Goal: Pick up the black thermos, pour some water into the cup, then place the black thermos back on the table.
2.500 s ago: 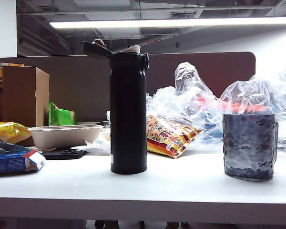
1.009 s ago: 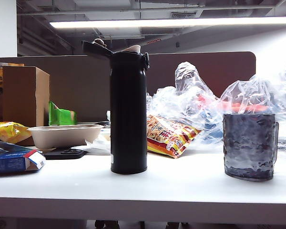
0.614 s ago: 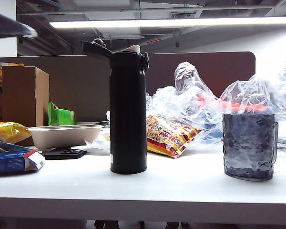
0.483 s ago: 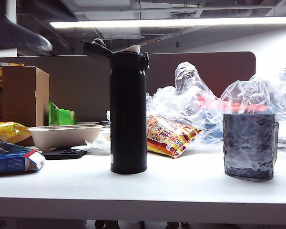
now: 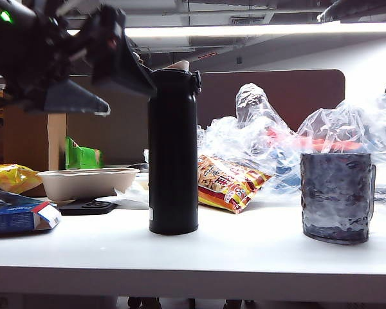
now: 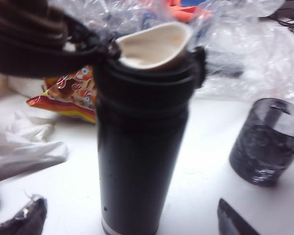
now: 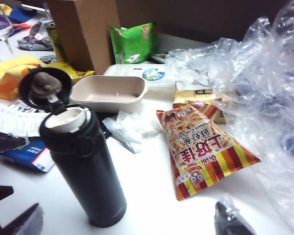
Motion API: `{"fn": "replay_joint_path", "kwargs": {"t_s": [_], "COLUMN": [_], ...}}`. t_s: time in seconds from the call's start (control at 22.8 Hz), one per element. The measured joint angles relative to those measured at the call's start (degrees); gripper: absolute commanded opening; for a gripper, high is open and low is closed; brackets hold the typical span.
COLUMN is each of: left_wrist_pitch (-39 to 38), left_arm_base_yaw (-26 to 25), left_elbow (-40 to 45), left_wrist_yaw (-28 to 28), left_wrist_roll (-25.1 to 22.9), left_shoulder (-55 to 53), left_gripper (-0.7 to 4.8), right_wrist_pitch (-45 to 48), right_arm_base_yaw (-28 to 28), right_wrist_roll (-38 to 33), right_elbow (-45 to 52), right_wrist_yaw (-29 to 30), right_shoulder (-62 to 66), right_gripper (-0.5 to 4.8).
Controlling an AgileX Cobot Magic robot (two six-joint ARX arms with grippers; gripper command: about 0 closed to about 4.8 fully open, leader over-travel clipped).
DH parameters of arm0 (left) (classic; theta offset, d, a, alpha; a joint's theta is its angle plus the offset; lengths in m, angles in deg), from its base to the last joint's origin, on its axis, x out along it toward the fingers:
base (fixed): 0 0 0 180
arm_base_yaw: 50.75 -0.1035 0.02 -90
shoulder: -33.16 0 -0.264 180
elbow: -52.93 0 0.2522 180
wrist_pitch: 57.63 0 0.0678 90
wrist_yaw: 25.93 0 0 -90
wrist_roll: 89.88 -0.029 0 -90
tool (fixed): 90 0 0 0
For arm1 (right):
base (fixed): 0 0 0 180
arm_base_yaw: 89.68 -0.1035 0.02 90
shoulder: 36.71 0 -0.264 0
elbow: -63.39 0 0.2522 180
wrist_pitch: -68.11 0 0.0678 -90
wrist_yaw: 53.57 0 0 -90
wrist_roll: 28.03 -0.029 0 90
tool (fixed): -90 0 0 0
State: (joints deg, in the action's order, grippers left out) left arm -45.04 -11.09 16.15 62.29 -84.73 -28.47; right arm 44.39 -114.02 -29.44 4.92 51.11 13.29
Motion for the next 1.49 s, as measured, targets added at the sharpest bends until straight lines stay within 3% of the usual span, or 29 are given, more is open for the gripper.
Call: {"fn": "replay_joint_path", "kwargs": {"t_s": [0.88, 1.23, 1.49], "left_wrist_pitch": [17.6, 25.6, 28.1], "left_arm_base_yaw": [0.7, 0.6, 0.6], "left_elbow": [0.0, -0.3, -2.2], "left_wrist_yaw": [-1.1, -4.5, -4.5], "left_wrist_roll": [-0.4, -0.5, -0.5], "left_shoulder": [-19.1, -25.8, -28.8], "left_gripper": [4.79, 4.79, 4.79], "right_wrist_pitch": [1.1, 1.5, 1.5], "right_arm_base_yaw": [0.0, 0.0, 0.0], "right_wrist_roll": [1.5, 2.0, 2.9], "right_elbow": [0.0, 0.0, 0.0], "right_wrist_yaw": [-1.1, -1.1, -1.1], "right_shoulder": [2.5, 2.6, 2.6], "right_gripper": [4.79, 4.79, 4.79]}}
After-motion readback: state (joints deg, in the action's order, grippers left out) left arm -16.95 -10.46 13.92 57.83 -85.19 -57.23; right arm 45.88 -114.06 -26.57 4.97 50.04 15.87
